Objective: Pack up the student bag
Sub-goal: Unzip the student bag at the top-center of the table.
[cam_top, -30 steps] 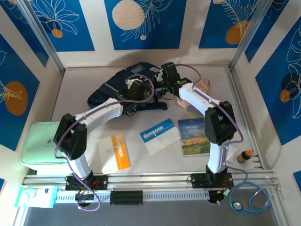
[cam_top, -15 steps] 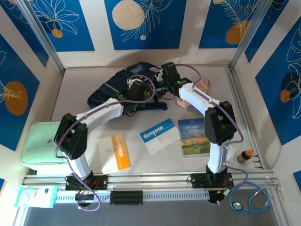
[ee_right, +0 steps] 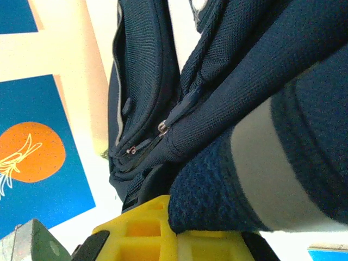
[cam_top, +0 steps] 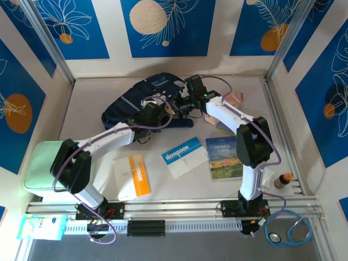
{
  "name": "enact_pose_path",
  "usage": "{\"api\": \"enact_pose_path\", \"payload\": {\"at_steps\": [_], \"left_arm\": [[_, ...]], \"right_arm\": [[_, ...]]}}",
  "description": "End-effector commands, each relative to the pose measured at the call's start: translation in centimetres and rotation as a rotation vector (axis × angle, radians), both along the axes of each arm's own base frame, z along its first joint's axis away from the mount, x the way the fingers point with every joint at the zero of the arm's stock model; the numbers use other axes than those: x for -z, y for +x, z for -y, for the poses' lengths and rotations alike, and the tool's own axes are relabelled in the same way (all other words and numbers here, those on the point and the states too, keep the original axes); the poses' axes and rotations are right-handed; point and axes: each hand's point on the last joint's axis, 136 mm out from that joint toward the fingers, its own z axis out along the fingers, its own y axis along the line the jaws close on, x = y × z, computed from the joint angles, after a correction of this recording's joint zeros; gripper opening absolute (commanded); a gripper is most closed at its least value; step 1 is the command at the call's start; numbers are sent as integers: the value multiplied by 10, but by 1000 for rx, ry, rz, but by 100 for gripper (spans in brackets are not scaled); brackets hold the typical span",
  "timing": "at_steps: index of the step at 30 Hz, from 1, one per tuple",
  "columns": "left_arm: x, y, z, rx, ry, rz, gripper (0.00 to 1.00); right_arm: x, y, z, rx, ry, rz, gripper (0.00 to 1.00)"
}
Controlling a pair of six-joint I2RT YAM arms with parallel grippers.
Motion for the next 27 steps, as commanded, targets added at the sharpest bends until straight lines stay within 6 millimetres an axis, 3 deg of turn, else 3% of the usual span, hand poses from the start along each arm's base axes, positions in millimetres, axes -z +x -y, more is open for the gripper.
{"api": "enact_pose_path", "payload": {"at_steps": [1, 7, 12, 20, 23, 26, 27], "left_arm": [[11, -19, -41, -51, 35, -54, 0], [30, -43, -82, -107, -1, -114, 0], [22, -48, -96, -64, -12, -101, 0], [21, -49, -66, 129, -52, -154, 0], [21, -43, -52, 183, -65, -180, 0], [20, -35, -33, 238, -85, -196, 0], [19, -33, -25, 263, -93, -202, 0]], "right_arm": [[-11, 7, 13, 20, -30, 69, 0], [2, 10, 18, 28, -82, 79, 0], [12, 19, 29, 30, -175, 148, 0], [42, 54, 41, 22, -243, 219, 0], [43, 62, 45, 20, -254, 226, 0], [35, 59, 59, 53, -267, 230, 41], [32, 56, 67, 79, -272, 219, 50]]}}
